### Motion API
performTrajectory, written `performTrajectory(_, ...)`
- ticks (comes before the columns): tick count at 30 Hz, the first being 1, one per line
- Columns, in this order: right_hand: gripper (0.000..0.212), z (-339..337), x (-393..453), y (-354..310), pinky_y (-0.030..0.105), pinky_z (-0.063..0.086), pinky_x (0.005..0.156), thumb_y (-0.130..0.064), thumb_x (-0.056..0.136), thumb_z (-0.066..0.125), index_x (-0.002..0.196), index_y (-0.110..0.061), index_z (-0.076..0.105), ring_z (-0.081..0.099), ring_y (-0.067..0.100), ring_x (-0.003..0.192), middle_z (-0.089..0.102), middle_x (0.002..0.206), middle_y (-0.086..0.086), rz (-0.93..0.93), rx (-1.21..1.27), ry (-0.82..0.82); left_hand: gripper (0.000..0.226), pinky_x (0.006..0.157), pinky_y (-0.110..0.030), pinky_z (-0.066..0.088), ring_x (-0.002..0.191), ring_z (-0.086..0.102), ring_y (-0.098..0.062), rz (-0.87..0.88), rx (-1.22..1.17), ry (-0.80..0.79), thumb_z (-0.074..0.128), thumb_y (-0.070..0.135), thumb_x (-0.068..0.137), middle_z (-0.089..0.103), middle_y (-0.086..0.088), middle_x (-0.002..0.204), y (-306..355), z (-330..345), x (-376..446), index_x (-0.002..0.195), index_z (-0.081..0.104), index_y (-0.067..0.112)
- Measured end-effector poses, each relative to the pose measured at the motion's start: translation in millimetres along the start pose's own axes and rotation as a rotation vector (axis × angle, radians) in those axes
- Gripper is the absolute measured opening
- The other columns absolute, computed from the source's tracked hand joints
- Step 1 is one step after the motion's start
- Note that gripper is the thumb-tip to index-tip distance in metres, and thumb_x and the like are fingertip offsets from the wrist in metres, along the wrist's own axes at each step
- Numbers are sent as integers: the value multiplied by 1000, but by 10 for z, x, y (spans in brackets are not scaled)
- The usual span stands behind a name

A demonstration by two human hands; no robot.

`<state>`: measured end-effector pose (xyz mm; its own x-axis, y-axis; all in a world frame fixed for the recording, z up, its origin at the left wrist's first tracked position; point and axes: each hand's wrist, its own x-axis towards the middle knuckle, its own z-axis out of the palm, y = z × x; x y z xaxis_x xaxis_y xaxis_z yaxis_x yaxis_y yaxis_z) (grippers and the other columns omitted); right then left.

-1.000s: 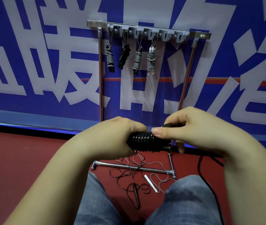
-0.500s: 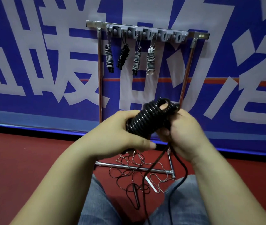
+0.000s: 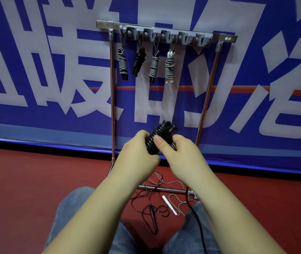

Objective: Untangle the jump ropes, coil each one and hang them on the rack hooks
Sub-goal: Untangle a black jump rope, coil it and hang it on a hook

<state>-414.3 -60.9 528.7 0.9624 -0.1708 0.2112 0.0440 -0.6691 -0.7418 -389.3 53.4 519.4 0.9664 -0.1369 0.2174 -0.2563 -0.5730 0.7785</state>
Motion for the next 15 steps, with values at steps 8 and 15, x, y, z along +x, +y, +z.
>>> performTrajectory(8, 43, -25, 2, 30, 21, 27, 48, -59, 87, 43, 73, -19, 49, 42, 6, 55, 47, 62, -7, 26, 81, 20, 22, 59, -33, 39, 78, 53, -23, 123, 126, 170, 53, 13, 87, 59, 1, 88, 61, 102, -33, 99, 38, 23)
performTrajectory(15, 42, -20, 46, 22, 22, 28, 49, -57, 86, 48, 67, -19, 48, 39, 3, 42, 44, 45, -11, 104, 410, 49, 26, 65, -32, 37, 82, 51, -20, 258, 248, 49, 57, 21, 89, 55, 3, 95, 133, 83, 14, 106, 37, 23)
